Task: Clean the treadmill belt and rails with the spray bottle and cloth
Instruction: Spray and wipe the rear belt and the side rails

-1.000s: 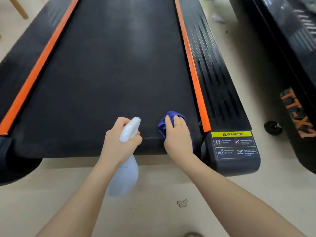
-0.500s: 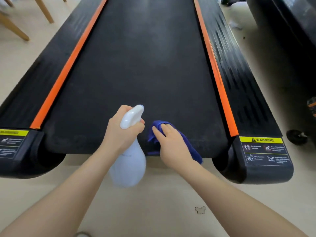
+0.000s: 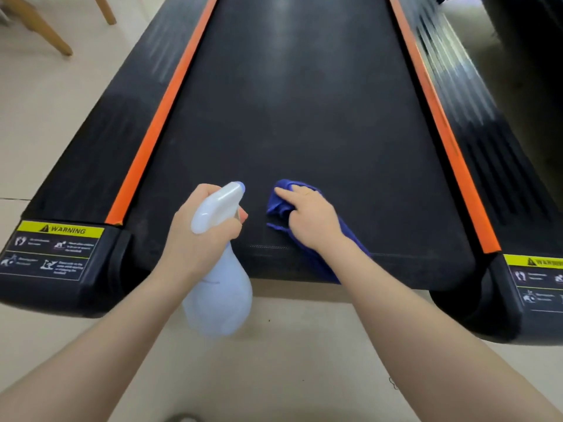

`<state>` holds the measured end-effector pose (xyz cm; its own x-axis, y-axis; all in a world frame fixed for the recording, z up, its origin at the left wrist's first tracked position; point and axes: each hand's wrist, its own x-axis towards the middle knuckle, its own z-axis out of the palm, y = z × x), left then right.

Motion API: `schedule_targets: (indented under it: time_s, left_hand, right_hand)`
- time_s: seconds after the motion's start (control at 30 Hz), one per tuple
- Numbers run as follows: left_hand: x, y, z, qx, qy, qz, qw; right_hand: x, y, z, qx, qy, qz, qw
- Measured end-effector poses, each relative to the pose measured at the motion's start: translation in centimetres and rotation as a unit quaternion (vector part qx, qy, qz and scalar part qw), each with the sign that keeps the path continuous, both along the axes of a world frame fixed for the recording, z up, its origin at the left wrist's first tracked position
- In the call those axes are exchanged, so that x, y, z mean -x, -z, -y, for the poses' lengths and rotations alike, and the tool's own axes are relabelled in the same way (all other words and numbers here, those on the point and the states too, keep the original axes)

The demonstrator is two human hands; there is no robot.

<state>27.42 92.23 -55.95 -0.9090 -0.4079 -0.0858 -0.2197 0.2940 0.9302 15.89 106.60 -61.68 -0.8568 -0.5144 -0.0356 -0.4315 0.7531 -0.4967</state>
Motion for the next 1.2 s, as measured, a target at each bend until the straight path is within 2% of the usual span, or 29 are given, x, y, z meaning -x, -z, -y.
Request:
schedule_targets:
  time_s: [0.2, 0.27, 0.33, 0.4, 0.43, 0.5, 0.53, 0.6, 0.67, 0.77, 0.9, 0.97, 1.2]
  left_hand:
    - [-4.4, 1.4, 5.2, -0.007, -0.108, -0.021, 0.994]
    - [-5.4, 1.8, 6.4, -0.021, -0.139, -0.030, 0.990]
    - [-6.2, 1.8, 7.3, -0.036, -0.164, -0.044, 0.985]
    - [-6.7, 1.7, 7.8, -0.040, -0.173, -0.054, 0.983]
    - [-6.8, 1.5, 7.8, -0.043, -0.168, -0.054, 0.983]
    - [-6.5, 1.4, 7.5, -0.050, -0.151, -0.053, 0.986]
    - [-6.0, 1.4, 7.3, -0.055, -0.142, -0.051, 0.987]
    - [-4.9, 1.1, 6.7, -0.055, -0.122, -0.052, 0.990]
    - [-3.8, -0.2, 6.0, -0.048, -0.104, -0.052, 0.992]
    - [-3.1, -4.2, 4.8, -0.044, -0.103, -0.048, 0.993]
    - [-2.6, -11.8, 3.5, -0.091, -0.167, -0.026, 0.981]
    - [-2.5, -16.3, 3.4, -0.131, -0.188, -0.027, 0.973]
    - [-5.6, -36.6, 6.0, -0.152, -0.177, -0.026, 0.972]
  right_hand:
    - [-4.4, 1.6, 6.7, 0.052, -0.135, -0.004, 0.989]
    - [-7.2, 1.5, 9.5, 0.080, -0.206, -0.061, 0.973]
    - [-9.7, 2.4, 11.2, 0.102, -0.291, -0.080, 0.948]
    - [-10.9, 2.8, 10.9, 0.108, -0.338, -0.036, 0.934]
    - [-10.9, 2.6, 10.3, 0.133, -0.316, 0.005, 0.940]
    - [-9.8, 1.6, 8.8, 0.227, -0.184, 0.070, 0.954]
    - [-8.9, 0.8, 8.1, 0.278, -0.101, 0.101, 0.950]
    - [-6.3, -1.2, 6.9, 0.349, 0.025, 0.188, 0.918]
    - [-3.7, -3.5, 5.7, 0.356, 0.068, 0.213, 0.907]
    - [-1.8, -6.9, 3.7, 0.284, 0.077, 0.222, 0.930]
    - [-2.1, -14.0, 2.0, 0.170, 0.015, 0.228, 0.959]
    - [-2.6, -18.3, 2.2, 0.162, 0.003, 0.246, 0.956]
    - [-5.1, -37.9, 7.4, 0.116, -0.078, 0.259, 0.956]
